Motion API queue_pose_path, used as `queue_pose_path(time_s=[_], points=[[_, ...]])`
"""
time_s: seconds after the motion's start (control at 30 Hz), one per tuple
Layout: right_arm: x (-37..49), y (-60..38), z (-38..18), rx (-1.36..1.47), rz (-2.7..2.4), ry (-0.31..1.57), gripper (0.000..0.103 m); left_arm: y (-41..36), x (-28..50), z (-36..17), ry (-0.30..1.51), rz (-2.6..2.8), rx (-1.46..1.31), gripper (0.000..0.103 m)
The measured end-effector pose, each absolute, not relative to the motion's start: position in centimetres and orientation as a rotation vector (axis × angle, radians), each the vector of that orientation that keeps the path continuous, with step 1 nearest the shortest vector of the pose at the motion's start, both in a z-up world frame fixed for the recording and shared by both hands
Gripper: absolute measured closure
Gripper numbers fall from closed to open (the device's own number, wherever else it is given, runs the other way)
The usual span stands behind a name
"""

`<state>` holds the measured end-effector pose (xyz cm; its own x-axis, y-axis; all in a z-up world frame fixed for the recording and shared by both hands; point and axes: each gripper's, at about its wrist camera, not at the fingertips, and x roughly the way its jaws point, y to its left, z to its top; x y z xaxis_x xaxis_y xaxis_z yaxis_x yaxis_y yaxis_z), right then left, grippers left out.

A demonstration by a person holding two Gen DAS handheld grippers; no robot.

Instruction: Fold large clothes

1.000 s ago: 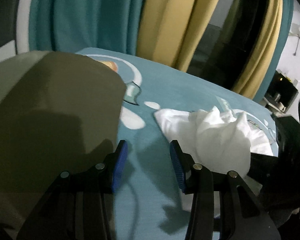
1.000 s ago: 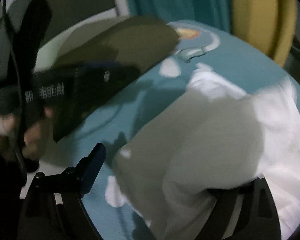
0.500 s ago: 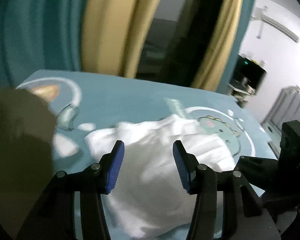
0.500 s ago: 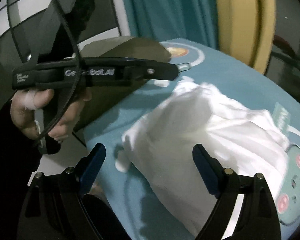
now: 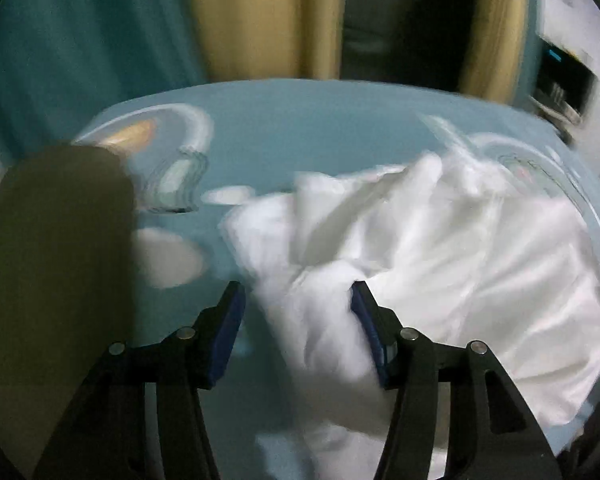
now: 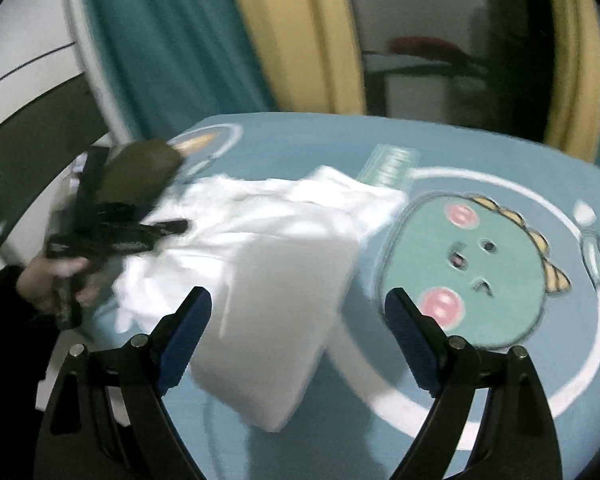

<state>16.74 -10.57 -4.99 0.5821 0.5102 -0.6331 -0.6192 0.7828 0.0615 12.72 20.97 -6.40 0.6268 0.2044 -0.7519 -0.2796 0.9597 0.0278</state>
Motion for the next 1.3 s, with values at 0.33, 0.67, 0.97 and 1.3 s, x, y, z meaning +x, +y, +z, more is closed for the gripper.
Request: queue_pose_path(time_s=[0.33,0.67,0.97,1.3], points=[[17.8,-11.0,-7.3,-0.127,0.664,0.732,0.015,17.7,11.4,-2.9,0.784,0.104,-0.028,0.045],[17.3,-12.4,-7.1,-0.120,0.636,0.715,0.015,17.1,12.8,-6.5,0.879,0.050,-0.018,0.095],[18.8,-11.2,-7.9,-0.037,0.672,0.746,0.015,20.1,10.5,-6.7,0.878,0.157,-0.071,0.095],[20.9,-7.6,-9.7,-0.044,0.758,0.805,0.045,20.8,8.4,-6.3,0.846,0.179,-0.116,0.087]])
